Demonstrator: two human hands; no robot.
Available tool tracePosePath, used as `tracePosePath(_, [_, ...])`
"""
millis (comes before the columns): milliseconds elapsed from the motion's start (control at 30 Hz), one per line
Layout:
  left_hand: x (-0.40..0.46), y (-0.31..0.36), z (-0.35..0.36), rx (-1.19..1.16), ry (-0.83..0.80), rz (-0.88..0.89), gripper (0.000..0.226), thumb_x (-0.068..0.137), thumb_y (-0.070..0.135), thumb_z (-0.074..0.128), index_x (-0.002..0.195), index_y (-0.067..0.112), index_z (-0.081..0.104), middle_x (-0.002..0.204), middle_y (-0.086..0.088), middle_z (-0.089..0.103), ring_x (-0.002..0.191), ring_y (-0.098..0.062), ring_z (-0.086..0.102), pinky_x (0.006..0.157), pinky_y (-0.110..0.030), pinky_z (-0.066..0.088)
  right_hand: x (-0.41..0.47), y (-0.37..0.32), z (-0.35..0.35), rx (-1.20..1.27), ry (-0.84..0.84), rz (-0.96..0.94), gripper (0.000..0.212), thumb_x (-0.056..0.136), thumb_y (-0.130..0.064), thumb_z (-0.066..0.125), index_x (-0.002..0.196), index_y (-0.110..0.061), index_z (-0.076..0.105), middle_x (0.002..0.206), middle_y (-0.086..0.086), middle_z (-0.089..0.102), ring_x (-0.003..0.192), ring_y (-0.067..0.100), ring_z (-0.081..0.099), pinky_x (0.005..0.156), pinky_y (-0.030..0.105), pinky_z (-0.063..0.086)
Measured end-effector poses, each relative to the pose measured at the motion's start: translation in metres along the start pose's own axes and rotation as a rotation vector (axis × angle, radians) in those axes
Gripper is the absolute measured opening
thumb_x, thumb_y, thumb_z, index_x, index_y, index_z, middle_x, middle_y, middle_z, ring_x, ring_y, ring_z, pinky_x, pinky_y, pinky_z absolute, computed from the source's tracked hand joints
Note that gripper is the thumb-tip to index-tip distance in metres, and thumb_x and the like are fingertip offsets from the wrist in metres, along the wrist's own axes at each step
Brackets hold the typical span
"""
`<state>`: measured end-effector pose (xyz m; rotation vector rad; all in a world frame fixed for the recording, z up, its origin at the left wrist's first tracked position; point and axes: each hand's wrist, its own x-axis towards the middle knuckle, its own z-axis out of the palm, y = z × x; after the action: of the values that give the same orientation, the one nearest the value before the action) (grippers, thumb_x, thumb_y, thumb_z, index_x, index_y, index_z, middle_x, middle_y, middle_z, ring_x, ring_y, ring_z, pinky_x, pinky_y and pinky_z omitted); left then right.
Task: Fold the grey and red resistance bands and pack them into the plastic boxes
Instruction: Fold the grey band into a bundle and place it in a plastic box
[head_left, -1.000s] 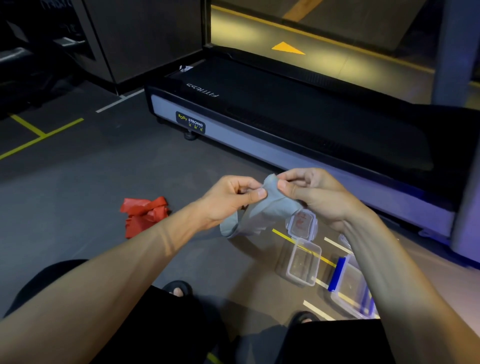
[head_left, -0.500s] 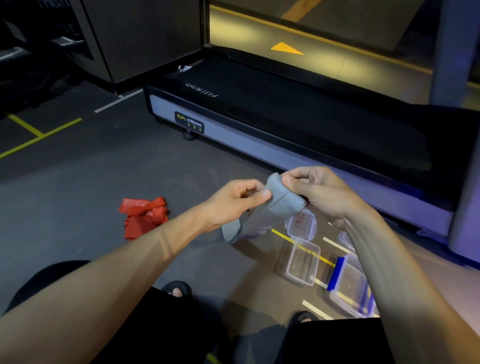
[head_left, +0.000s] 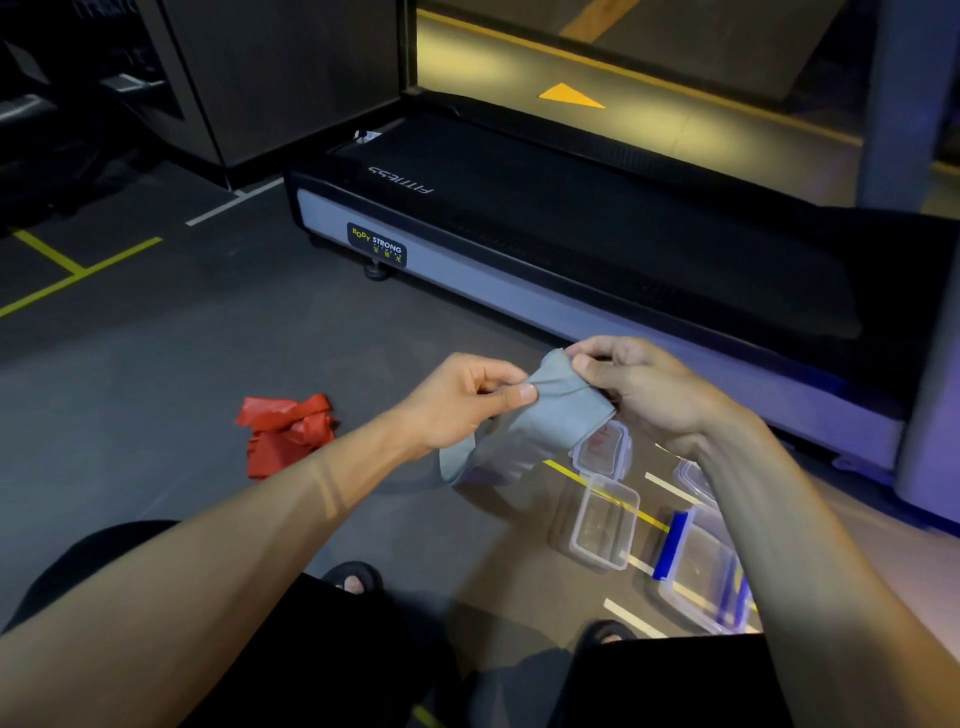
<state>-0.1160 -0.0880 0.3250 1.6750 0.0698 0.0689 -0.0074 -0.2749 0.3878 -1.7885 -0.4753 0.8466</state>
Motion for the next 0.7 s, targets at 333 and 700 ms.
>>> tracePosePath(333, [0.007,-0.005,0.004,-0.092,0.096,-0.018,0.029,0.086,0.043,0.073,0.094,0.016,0.073,0.091,-0.041,0.061,0.078,-0.028,0.049,0.074,-0.044,0.038,0.002,-0.002,0.018,0.294,0.039,0.036,0.022,0.105,-0.007,0.048,0.113,0.003,0.066,0.101,0.018,0.071,0.096,0.025,0.067,0.084,0.031,0.056])
tracePosePath(700, [0.008,-0.008,0.008,-0.028,0.193,0.027,0.007,0.097,0.012,0.069,0.089,0.012,0.068,0.072,-0.012,0.061,0.071,-0.021,0.046,0.069,-0.031,0.037,0.007,0.004,0.026,0.201,0.073,0.042,0.027,0.108,-0.014,0.046,0.106,-0.001,0.07,0.098,0.014,0.074,0.087,0.02,0.07,0.075,0.026,0.057])
